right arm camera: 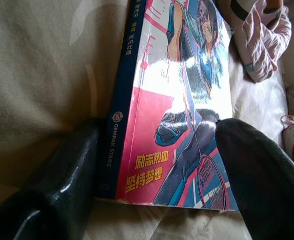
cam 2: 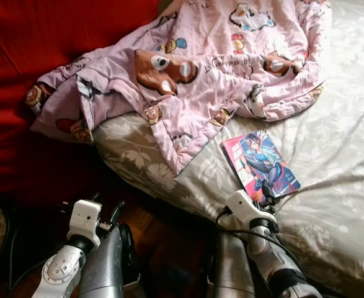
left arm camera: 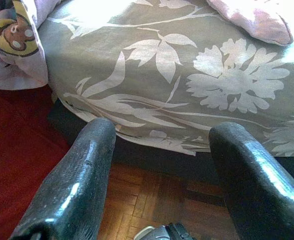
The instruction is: Clean up the room
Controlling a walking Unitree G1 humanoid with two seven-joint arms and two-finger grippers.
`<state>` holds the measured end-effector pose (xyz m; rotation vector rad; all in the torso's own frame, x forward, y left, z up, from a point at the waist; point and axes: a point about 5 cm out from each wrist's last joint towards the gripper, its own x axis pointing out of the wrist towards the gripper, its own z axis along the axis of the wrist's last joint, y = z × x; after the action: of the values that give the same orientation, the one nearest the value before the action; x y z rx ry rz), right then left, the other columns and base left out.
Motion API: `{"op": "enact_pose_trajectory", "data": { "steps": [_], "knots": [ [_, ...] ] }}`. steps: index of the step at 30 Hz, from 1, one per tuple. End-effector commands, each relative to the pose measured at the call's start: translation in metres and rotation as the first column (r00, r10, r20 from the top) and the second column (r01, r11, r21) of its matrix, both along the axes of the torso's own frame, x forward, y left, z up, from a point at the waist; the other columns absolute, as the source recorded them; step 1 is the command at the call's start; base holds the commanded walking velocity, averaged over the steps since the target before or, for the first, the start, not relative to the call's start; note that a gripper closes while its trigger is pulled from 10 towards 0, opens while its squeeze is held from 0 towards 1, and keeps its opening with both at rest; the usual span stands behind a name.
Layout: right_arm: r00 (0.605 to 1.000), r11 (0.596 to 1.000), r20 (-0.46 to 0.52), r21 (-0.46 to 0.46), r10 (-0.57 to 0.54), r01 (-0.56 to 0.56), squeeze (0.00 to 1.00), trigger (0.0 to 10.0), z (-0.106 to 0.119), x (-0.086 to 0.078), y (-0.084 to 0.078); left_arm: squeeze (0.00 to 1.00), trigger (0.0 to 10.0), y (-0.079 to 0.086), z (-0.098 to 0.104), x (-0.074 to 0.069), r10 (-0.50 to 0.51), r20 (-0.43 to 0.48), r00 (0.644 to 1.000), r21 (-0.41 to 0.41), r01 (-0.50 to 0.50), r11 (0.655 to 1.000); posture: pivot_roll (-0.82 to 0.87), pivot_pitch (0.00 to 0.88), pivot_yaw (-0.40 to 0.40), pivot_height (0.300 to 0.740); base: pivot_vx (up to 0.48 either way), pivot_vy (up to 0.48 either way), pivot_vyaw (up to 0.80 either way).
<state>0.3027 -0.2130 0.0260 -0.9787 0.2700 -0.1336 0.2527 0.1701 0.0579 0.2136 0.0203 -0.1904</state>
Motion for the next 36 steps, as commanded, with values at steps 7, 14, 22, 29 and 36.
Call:
{"op": "enact_pose_trajectory", "data": {
  "steps": [7, 14, 22, 29, 36],
  "knots": [
    [0.999, 0.999, -0.034, -0.04, -0.003, 0.002, 0.0, 0.0, -0.007, -0.003, -0.001, 0.0, 10.0, 0.003, -0.008, -0.007, 0.002, -0.034, 0.999, 0.022, -0.001, 1.0, 0.14, 0.3, 0.013, 0.56, 0.0, 0.0, 0.0],
    [0.999, 0.999, -0.036, -0.036, -0.006, 0.005, 0.0, 0.0, -0.009, -0.005, -0.003, 0.0, 10.0, 0.003, -0.008, -0.007, 0.001, -0.035, 0.999, 0.023, 0.0, 1.0, 0.14, 0.298, 0.014, 0.56, 0.0, 0.0, 0.0],
    [0.999, 1.0, -0.047, -0.002, -0.026, 0.026, 0.0, 0.0, -0.011, -0.007, -0.004, 0.0, 10.0, 0.003, -0.009, -0.006, 0.0, -0.036, 0.999, 0.026, 0.001, 1.0, 0.14, 0.281, 0.015, 0.56, 0.0, 0.0, 0.0],
    [0.998, 0.995, -0.025, 0.084, -0.053, 0.055, 0.0, 0.0, -0.01, -0.005, 0.0, 0.0, 10.0, 0.005, -0.008, -0.005, 0.004, -0.034, 0.999, 0.029, -0.003, 1.0, 0.15, 0.267, 0.017, 0.56, 0.0, 0.0, 0.0],
    [0.972, 0.869, 0.15, 0.487, -0.183, 0.089, 0.0, 0.0, 0.01, 0.003, 0.006, 0.0, 10.0, 0.005, -0.008, -0.005, 0.004, -0.032, 0.999, 0.029, -0.003, 1.0, 0.15, 0.262, 0.013, 0.56, 0.0, 0.0, 0.0]
  ]
}}
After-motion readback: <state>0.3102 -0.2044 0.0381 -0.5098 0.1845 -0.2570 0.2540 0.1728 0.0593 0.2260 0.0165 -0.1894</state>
